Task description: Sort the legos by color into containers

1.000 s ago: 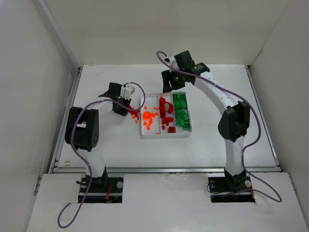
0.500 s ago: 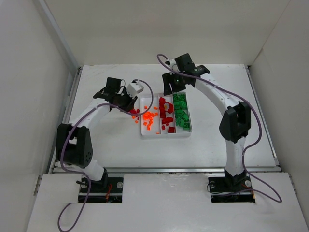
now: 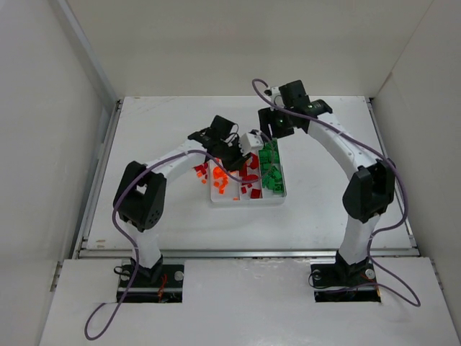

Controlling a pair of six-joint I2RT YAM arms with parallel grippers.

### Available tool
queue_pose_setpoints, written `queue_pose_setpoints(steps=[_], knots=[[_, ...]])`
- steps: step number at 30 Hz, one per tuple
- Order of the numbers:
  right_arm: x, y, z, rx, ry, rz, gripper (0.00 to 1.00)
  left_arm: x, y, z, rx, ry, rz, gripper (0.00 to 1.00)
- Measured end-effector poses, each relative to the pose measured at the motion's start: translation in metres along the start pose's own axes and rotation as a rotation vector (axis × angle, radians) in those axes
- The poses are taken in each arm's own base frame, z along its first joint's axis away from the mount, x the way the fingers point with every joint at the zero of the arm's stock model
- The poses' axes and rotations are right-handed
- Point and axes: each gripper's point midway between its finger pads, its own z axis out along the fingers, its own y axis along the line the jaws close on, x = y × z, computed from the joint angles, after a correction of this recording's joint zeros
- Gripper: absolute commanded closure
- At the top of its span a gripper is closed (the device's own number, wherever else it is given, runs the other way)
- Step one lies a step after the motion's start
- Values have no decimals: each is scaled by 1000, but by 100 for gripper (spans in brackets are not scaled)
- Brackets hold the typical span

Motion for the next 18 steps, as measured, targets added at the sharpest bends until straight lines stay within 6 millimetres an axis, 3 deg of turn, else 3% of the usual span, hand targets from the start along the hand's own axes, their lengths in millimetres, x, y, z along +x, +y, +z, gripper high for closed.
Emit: queue_pose_setpoints(steps=[3, 6, 7, 10, 11, 14, 18], knots=[[4, -15, -12, 31, -11, 24, 34, -7, -19, 16, 56, -8, 34, 84], [8, -25, -16, 54, -12, 41, 34, -7, -30, 27, 93, -7, 45, 75], [10, -27, -17, 59, -9, 44, 34, -7, -31, 30, 98, -7, 47, 62], [16, -27, -15, 61, 3, 46, 33, -5, -32, 34, 101, -4, 40, 42], [17, -28, -15, 62, 6, 47, 33, -5, -31, 35, 100, -4, 36, 25], [18, -28, -14, 63, 9, 47, 33, -12, -28, 32, 90, -10, 25, 2], [18, -28, -15, 63, 8, 47, 33, -35, -18, 23, 51, -46, 29, 0]])
